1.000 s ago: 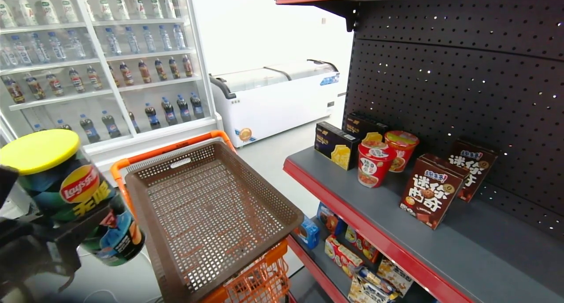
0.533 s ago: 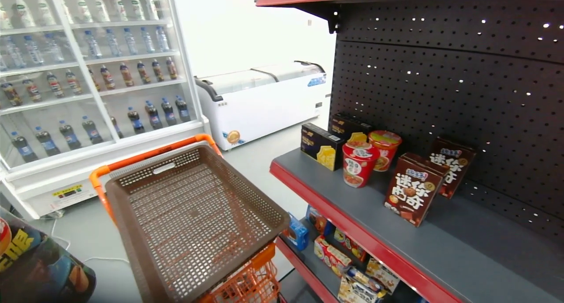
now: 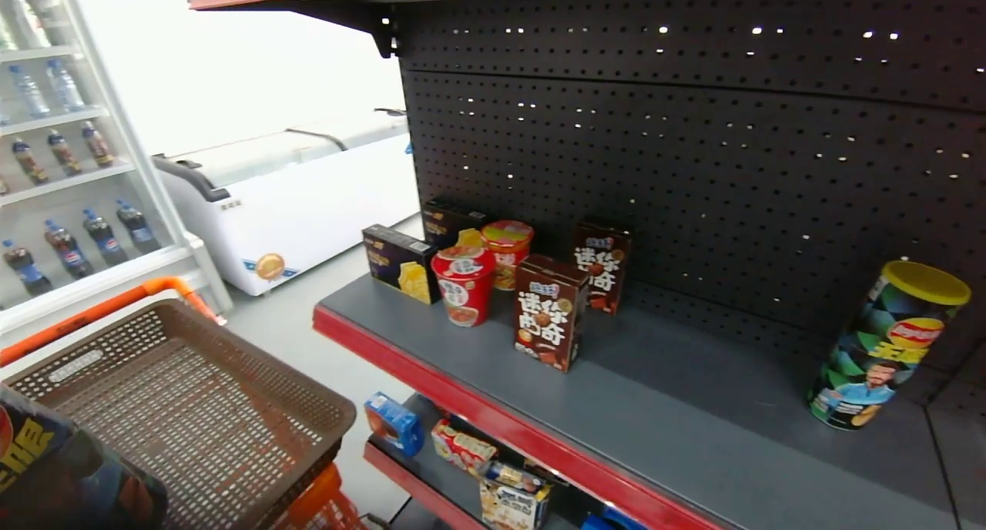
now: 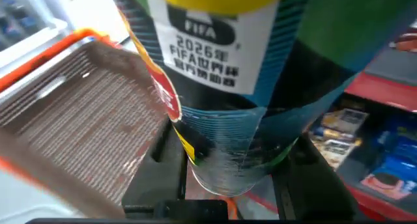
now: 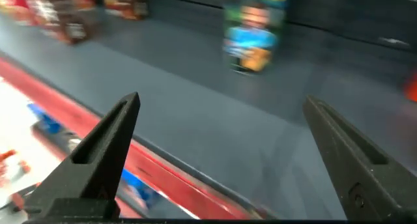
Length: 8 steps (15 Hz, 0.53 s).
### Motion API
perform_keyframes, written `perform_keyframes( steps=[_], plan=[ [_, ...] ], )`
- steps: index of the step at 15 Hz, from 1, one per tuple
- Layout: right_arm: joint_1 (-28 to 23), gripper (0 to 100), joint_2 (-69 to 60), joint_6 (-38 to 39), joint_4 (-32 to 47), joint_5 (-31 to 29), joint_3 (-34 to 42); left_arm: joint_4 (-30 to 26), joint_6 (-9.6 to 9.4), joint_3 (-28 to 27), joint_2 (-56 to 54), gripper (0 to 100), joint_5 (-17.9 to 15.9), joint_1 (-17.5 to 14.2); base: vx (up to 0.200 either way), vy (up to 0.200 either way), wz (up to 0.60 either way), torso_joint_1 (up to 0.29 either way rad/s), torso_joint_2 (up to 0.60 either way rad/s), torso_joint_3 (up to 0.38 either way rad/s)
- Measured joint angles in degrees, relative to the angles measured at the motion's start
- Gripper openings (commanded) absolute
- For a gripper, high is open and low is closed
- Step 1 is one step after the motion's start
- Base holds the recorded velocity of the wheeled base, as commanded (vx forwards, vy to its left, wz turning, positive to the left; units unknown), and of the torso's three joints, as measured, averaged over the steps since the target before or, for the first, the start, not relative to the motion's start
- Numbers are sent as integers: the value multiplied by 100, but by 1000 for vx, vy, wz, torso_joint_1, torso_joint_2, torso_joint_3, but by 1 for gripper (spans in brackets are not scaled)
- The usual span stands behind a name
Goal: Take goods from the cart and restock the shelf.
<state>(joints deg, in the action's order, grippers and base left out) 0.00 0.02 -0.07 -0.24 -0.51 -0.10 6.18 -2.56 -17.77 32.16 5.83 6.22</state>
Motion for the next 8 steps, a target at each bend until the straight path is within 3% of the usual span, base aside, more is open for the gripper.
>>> perform_keyframes(
  steps=[8],
  plan=[
    [0,100,0,-2,2,-2,0,2,10,77,-116,0,-17,4,0,0,-600,2,2,3]
  ],
)
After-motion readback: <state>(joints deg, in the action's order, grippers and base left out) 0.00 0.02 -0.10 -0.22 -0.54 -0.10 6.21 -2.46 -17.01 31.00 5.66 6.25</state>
